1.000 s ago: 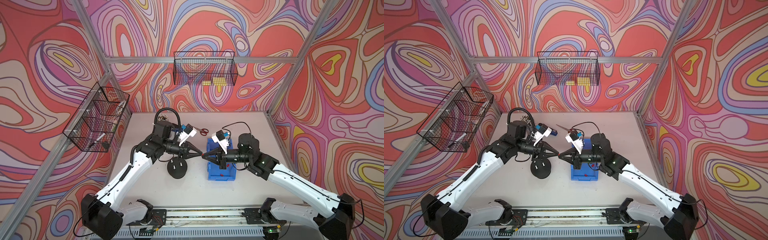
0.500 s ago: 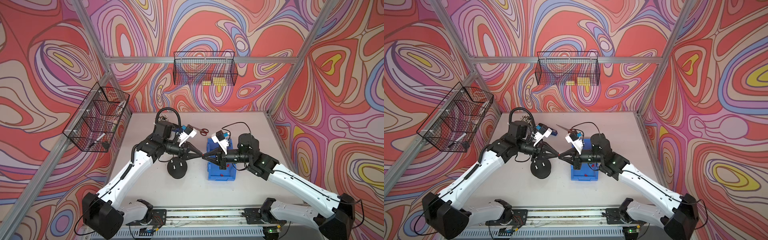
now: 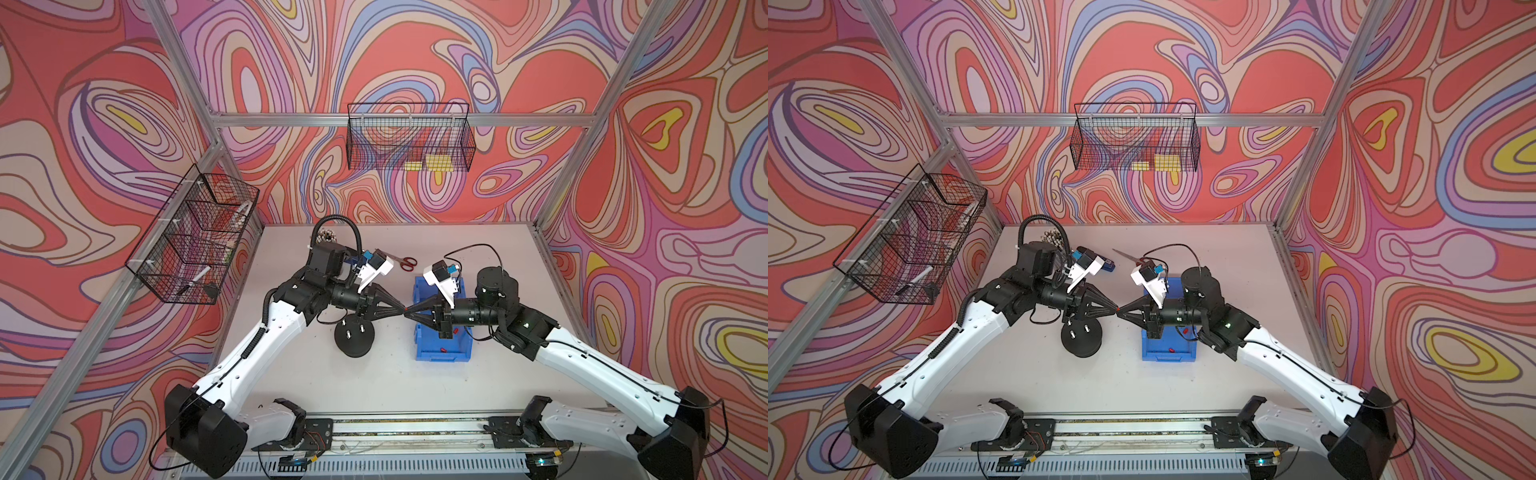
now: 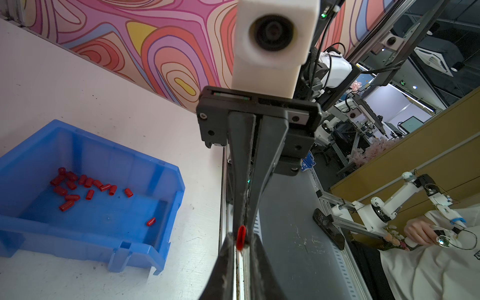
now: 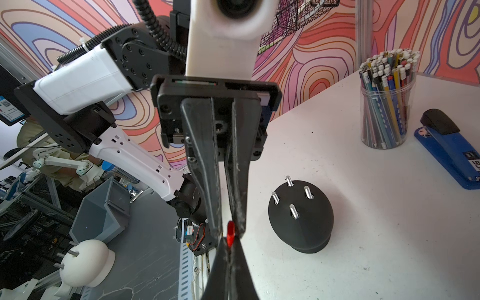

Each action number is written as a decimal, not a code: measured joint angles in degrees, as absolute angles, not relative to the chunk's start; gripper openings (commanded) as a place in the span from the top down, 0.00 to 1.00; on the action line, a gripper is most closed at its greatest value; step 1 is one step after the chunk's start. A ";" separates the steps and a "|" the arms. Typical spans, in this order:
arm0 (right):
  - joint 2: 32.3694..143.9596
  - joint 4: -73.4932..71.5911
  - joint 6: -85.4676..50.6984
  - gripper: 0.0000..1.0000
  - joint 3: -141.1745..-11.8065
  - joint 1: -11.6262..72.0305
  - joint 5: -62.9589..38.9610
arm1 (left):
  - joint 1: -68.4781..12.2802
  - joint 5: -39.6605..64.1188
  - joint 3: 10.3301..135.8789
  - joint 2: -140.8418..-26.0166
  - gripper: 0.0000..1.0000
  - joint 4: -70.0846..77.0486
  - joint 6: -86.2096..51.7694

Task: Cover the protruding screws with screw protection sleeves
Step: Pick up the screw protection sleeve from the storage box.

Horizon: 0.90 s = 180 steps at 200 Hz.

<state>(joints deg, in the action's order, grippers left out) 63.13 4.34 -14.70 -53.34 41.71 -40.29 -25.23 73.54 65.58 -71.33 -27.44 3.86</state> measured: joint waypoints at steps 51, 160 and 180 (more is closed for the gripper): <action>63.13 4.27 -14.74 1.00 -53.34 41.71 -40.51 | -25.12 73.28 65.58 -71.33 1.00 -27.42 3.84; 63.22 3.16 -16.19 0.60 -53.39 41.71 -38.59 | -24.77 71.29 60.29 -67.07 1.00 -11.22 -7.46; 63.22 2.94 -16.19 0.59 -53.60 41.71 -38.22 | -23.22 70.43 57.91 -65.65 1.00 -2.42 -13.87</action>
